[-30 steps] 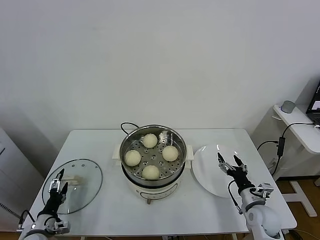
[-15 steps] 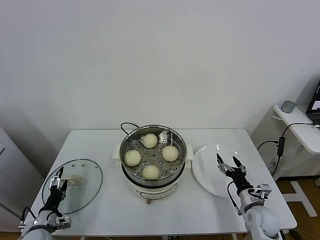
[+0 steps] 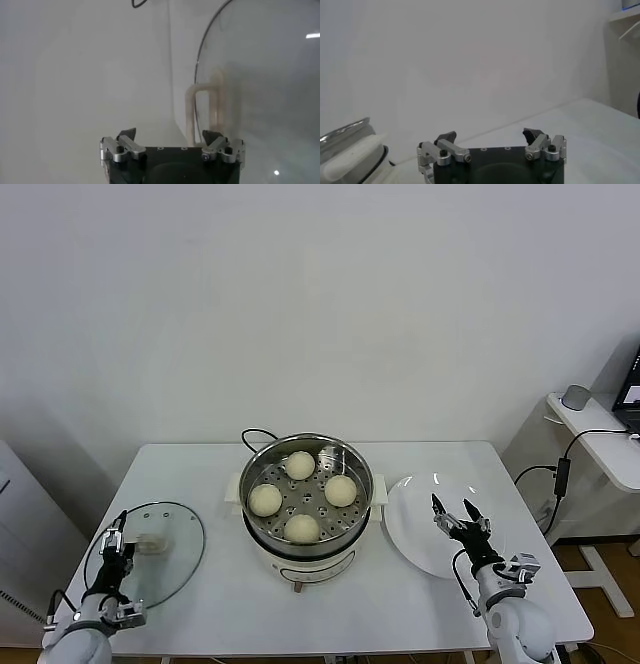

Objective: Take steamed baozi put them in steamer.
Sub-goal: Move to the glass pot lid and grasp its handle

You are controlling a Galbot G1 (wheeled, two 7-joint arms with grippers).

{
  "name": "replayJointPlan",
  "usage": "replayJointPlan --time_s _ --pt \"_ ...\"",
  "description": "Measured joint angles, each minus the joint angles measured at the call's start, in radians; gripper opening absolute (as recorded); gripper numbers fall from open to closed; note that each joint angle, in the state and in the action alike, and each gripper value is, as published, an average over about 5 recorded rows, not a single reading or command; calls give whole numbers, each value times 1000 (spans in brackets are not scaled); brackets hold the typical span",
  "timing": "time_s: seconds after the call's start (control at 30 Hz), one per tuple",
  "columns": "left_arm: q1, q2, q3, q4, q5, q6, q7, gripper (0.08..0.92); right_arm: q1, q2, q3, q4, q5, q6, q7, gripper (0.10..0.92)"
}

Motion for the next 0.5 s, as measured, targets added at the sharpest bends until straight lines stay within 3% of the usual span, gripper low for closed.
replayJointPlan --time_s 0.5 --pt "-60 -3 16 63 0 6 -11 812 -6 11 1 -11 -14 5 -2 823"
